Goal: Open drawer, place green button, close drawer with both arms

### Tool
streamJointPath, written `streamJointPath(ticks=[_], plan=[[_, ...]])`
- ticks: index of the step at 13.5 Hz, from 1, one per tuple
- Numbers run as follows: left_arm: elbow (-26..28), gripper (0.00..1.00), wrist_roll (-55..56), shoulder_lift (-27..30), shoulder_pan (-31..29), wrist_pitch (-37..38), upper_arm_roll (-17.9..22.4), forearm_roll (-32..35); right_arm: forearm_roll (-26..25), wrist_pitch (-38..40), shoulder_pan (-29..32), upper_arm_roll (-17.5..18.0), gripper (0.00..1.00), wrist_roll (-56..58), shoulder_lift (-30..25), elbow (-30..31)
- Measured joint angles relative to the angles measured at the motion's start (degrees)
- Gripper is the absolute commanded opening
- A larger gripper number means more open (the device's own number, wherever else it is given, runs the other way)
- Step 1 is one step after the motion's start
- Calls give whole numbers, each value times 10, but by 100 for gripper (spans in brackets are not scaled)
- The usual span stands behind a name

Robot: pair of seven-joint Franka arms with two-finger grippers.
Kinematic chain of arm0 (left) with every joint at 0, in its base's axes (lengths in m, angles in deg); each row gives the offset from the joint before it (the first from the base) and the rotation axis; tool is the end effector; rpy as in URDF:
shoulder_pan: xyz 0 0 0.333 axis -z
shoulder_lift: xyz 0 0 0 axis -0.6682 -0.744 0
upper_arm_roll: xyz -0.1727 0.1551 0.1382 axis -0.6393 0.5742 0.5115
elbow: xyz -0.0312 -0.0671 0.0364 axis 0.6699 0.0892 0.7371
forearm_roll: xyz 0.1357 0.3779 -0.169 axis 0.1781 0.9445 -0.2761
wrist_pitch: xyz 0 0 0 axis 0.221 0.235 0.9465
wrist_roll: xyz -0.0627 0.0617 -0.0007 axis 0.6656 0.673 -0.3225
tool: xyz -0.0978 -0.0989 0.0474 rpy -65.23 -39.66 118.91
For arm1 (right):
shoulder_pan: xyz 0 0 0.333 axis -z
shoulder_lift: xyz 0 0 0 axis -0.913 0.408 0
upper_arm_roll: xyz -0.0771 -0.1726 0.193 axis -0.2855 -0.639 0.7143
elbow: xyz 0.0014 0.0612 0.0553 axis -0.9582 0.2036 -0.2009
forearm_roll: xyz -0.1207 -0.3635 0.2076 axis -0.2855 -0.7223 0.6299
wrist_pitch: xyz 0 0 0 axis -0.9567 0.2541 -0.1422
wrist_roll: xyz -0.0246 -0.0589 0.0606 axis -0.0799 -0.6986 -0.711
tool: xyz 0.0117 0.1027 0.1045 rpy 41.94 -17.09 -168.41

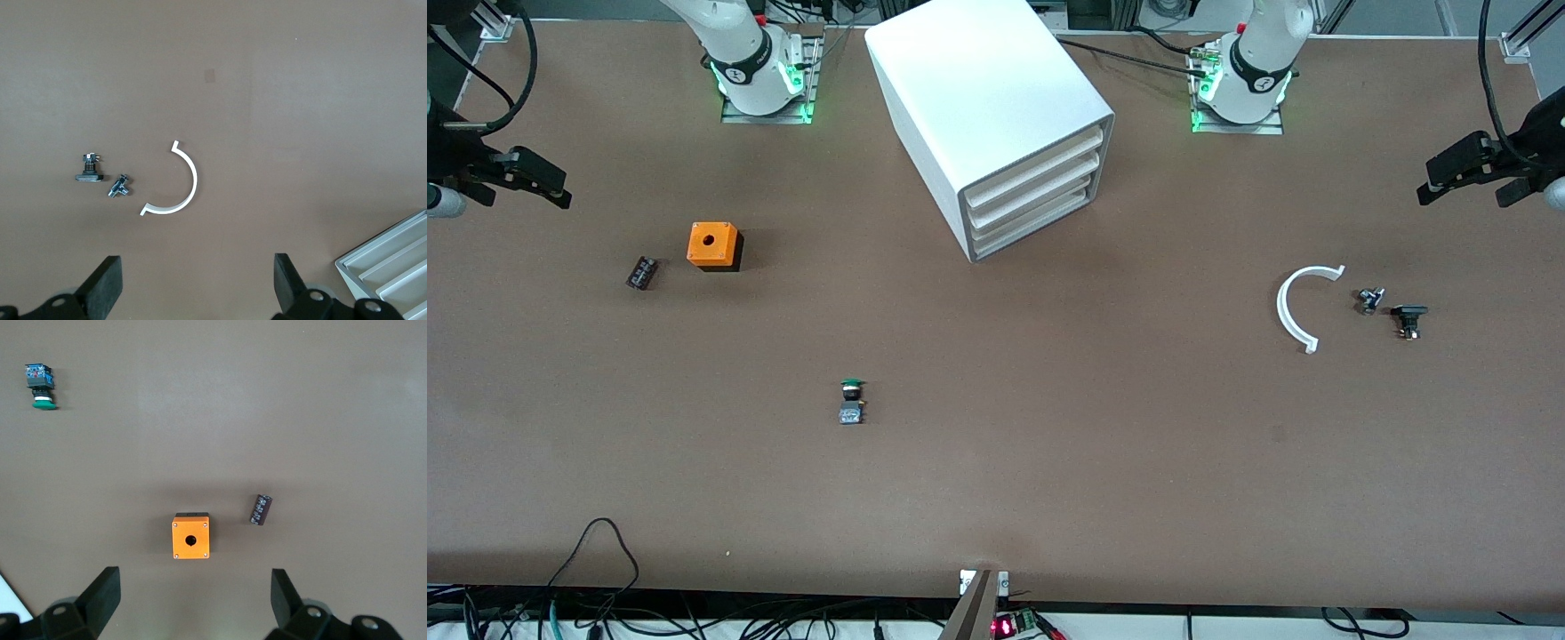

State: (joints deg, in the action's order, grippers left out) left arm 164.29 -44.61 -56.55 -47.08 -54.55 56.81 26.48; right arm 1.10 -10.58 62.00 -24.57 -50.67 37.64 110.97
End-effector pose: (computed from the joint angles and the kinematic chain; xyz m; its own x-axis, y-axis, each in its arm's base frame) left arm 0.5794 0.0198 0.5534 0.9997 0.0170 -0.0196 0.0182 -0.9981 0.0588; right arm 0.5676 -0.0494 0.4881 0.9996 -0.0102 -0.0273 -0.0091 -0.9992 0.0402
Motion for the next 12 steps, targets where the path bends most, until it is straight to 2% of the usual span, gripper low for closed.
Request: streamJointPath(ticks=[12], plan=[[-20,100,-1,-9,0,3,-1,0,0,0,0,-5,100,0,0,-9]])
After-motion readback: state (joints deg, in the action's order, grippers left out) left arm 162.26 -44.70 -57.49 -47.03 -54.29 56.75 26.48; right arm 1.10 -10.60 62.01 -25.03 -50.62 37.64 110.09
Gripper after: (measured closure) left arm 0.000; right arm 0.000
